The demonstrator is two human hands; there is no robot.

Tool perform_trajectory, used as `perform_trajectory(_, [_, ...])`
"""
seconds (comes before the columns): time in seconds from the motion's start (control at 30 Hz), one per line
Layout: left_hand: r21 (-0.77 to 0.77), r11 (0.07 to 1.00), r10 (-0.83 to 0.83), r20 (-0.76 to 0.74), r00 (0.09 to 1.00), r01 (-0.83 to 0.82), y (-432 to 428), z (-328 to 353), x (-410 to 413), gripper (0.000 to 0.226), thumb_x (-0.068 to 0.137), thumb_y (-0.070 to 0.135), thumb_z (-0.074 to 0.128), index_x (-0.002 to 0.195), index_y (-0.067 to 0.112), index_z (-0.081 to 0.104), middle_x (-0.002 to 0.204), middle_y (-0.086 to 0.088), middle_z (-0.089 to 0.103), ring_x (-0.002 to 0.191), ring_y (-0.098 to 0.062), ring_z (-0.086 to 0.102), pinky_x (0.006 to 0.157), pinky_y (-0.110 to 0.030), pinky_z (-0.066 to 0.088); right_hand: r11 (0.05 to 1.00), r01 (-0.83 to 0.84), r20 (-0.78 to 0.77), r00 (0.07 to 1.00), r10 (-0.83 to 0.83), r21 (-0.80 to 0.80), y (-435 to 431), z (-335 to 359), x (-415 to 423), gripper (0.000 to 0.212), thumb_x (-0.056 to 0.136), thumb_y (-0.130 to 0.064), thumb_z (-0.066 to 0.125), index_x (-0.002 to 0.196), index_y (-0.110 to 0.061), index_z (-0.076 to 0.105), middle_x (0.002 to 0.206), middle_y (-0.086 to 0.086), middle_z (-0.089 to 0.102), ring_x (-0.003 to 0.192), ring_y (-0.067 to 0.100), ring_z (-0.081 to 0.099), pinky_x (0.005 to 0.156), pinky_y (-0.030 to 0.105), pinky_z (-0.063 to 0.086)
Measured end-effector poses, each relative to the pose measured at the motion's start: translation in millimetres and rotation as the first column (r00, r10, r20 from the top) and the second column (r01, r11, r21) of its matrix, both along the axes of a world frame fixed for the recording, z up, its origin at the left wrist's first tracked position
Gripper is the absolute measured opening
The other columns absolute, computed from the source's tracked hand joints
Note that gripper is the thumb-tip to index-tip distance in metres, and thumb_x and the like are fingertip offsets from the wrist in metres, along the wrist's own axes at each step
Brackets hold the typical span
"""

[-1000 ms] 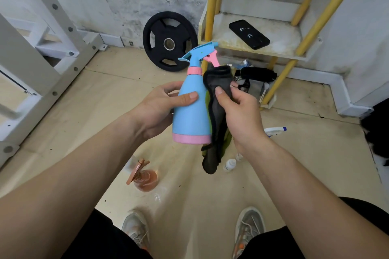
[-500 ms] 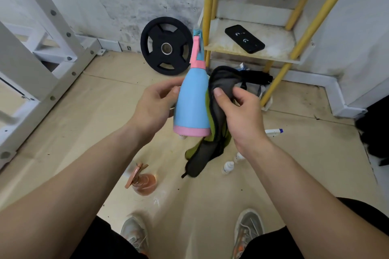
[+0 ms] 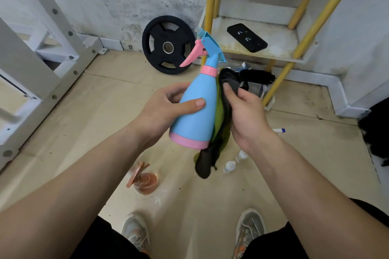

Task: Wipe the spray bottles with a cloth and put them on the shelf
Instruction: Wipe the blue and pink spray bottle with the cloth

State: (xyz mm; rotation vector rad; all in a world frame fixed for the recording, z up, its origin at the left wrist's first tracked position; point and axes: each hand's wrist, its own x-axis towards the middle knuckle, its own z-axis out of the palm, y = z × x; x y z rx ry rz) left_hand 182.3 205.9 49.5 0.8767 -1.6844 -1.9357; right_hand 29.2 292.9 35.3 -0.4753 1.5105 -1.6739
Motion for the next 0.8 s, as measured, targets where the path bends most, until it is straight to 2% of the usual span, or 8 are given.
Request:
perform_trajectory(0.07, [-0.13, 0.988, 0.095, 0.068, 0.993, -0.086, 1, -2, -1, 0.047, 0.075, 0.022, 0.086, 0.12, 0.023, 0.07, 0.11, 0.002, 0.076, 0.103, -0.02, 0.072, 0.088, -0.037, 0.058, 1.0, 0.017, -0.198, 0.98, -0.016, 0.005, 3, -3, 6, 0.022, 0.098, -0.024, 0.067, 0.077, -0.023, 0.075, 0.082, -0.002, 0.072, 0.081, 0.013, 0.062, 0.085, 0.051, 0.056])
perform_trajectory(0.17, [-0.403, 0.91, 0.161, 0.129, 0.978, -0.097, 7, -4, -4, 0.043, 0.077, 0.026, 0.085, 0.117, 0.034, 0.07, 0.105, 0.011, 0.075, 0.103, -0.015, 0.068, 0.091, -0.04, 0.057, 1.0, 0.009, -0.375, 0.927, -0.005, 0.009, 5, -1, 12, 0.008, 0.091, -0.026, 0.073, 0.092, -0.019, 0.076, 0.091, -0.004, 0.077, 0.092, 0.013, 0.069, 0.091, 0.049, 0.058])
perform_trajectory(0.27, [-0.621, 0.783, 0.236, 0.248, 0.94, -0.033, 11, -5, -8, 0.044, 0.075, 0.04, 0.082, 0.115, 0.037, 0.066, 0.092, 0.008, 0.072, 0.087, -0.018, 0.064, 0.076, -0.04, 0.055, 0.995, 0.101, -0.341, 0.935, -0.098, -0.011, 6, 2, 13, 0.011, 0.085, -0.023, 0.079, 0.096, -0.021, 0.078, 0.093, -0.007, 0.078, 0.095, 0.015, 0.073, 0.091, 0.049, 0.059])
perform_trajectory(0.37, [-0.719, 0.693, 0.268, 0.317, 0.91, 0.047, 16, -4, -11, 0.051, 0.071, 0.046, 0.079, 0.118, 0.039, 0.061, 0.09, 0.008, 0.071, 0.083, -0.018, 0.064, 0.071, -0.041, 0.054, 0.987, 0.157, -0.183, 0.97, -0.16, -0.034, 7, 4, 11, 0.016, 0.083, -0.018, 0.083, 0.097, -0.022, 0.078, 0.101, -0.002, 0.078, 0.096, 0.015, 0.074, 0.091, 0.047, 0.06])
perform_trajectory(0.5, [-0.734, 0.674, 0.275, 0.353, 0.894, 0.083, 17, -5, -12, 0.058, 0.062, 0.054, 0.07, 0.117, 0.037, 0.063, 0.094, 0.009, 0.071, 0.086, -0.018, 0.064, 0.073, -0.041, 0.054, 0.984, 0.179, -0.056, 0.982, -0.178, 0.007, 8, 0, 9, 0.019, 0.082, -0.021, 0.085, 0.099, -0.018, 0.077, 0.101, 0.001, 0.079, 0.093, 0.017, 0.076, 0.088, 0.047, 0.062])
perform_trajectory(0.6, [-0.663, 0.747, 0.241, 0.346, 0.907, 0.054, 13, -10, -10, 0.06, 0.062, 0.055, 0.077, 0.118, 0.036, 0.066, 0.098, 0.011, 0.071, 0.091, -0.014, 0.063, 0.079, -0.037, 0.053, 0.982, 0.183, 0.044, 0.982, -0.185, 0.036, 6, -4, 8, 0.019, 0.085, -0.016, 0.082, 0.102, -0.009, 0.075, 0.093, 0.005, 0.079, 0.088, 0.022, 0.077, 0.083, 0.044, 0.063])
perform_trajectory(0.7, [-0.48, 0.876, 0.172, 0.217, 0.961, -0.049, 9, -10, -6, 0.054, 0.065, 0.039, 0.088, 0.115, 0.035, 0.07, 0.106, 0.011, 0.074, 0.101, -0.012, 0.067, 0.089, -0.034, 0.056, 0.987, 0.151, 0.115, 0.981, -0.156, 0.05, 5, -7, 3, 0.013, 0.088, -0.008, 0.076, 0.102, -0.006, 0.074, 0.093, 0.008, 0.079, 0.086, 0.022, 0.077, 0.08, 0.039, 0.063])
perform_trajectory(0.8, [-0.332, 0.942, 0.086, 0.099, 0.991, -0.049, 8, -7, -3, 0.046, 0.073, 0.016, 0.089, 0.112, 0.033, 0.07, 0.108, 0.009, 0.075, 0.097, -0.006, 0.069, 0.089, -0.028, 0.058, 0.995, 0.096, 0.136, 0.986, -0.099, 0.028, 7, -9, 2, 0.014, 0.089, -0.006, 0.075, 0.103, -0.008, 0.074, 0.095, 0.007, 0.079, 0.09, 0.023, 0.076, 0.082, 0.04, 0.062])
